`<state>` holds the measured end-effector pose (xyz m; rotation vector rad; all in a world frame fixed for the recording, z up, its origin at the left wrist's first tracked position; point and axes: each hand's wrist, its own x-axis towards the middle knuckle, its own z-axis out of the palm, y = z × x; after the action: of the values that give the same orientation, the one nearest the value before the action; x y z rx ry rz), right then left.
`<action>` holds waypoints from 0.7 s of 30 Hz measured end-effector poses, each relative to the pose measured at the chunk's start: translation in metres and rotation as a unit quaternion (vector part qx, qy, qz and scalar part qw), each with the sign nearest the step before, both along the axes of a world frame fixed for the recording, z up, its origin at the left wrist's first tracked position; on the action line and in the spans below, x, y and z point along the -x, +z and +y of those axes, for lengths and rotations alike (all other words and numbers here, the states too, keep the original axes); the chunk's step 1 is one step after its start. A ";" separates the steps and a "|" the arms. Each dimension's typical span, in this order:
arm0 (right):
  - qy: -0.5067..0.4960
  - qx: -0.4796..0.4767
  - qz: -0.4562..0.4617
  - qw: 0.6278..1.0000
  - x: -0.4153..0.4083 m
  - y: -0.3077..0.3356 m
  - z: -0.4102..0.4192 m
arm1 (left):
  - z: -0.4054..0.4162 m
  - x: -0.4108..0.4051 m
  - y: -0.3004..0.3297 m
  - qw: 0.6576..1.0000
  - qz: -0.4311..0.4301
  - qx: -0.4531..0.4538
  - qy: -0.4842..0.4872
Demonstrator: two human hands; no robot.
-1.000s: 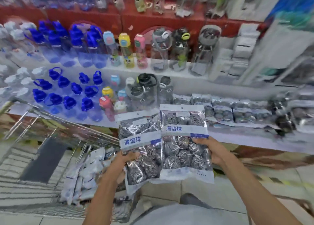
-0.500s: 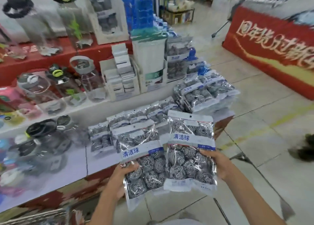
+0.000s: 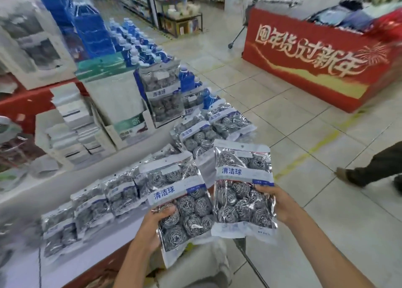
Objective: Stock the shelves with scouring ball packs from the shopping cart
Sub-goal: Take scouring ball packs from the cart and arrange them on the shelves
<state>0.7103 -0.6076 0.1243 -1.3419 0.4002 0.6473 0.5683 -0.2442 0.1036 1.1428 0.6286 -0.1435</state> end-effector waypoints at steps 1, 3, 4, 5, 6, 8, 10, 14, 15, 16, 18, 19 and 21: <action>0.003 -0.002 0.003 1.000 -0.017 -0.001 -0.003 | -0.005 -0.017 -0.001 1.000 -0.001 0.005 0.007; 0.013 -0.006 0.009 1.000 -0.052 0.002 -0.008 | -0.012 -0.051 -0.004 1.000 0.005 0.008 0.015; 0.019 -0.002 0.008 1.000 -0.070 0.004 -0.011 | -0.015 -0.068 -0.005 1.000 0.014 0.022 0.016; 0.029 0.001 0.008 1.000 -0.089 0.006 -0.013 | -0.019 -0.084 -0.005 0.999 0.018 0.034 0.016; 0.037 0.004 0.007 0.999 -0.108 0.007 -0.015 | -0.022 -0.100 -0.007 0.999 0.022 0.034 0.020; 0.048 0.028 0.005 0.998 -0.145 0.009 -0.019 | -0.027 -0.131 -0.009 0.999 0.027 0.015 0.026; 0.062 0.038 0.004 0.997 -0.180 0.011 -0.020 | -0.029 -0.160 -0.010 0.998 0.037 0.018 0.040; 0.092 0.050 0.010 0.994 -0.245 0.016 -0.021 | -0.034 -0.203 -0.015 0.995 0.065 0.011 0.069; 0.104 0.053 0.010 0.993 -0.262 0.016 -0.019 | -0.035 -0.213 -0.014 0.995 0.071 0.012 0.076; 0.112 0.058 0.009 0.992 -0.278 0.015 -0.017 | -0.036 -0.223 -0.013 0.994 0.075 0.014 0.083; 0.120 0.078 0.008 0.990 -0.310 0.014 -0.012 | -0.040 -0.242 -0.010 0.992 0.074 0.026 0.099; 0.130 0.077 0.013 0.988 -0.327 0.012 -0.009 | -0.042 -0.250 -0.010 0.990 0.075 0.030 0.111; 0.155 0.069 0.024 0.985 -0.360 0.006 -0.003 | -0.046 -0.269 -0.009 0.986 0.087 0.025 0.138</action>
<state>1.0703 -0.6109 0.1306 -1.5379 0.2805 0.9252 0.8378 -0.2900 0.0944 0.9898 0.9273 -0.0228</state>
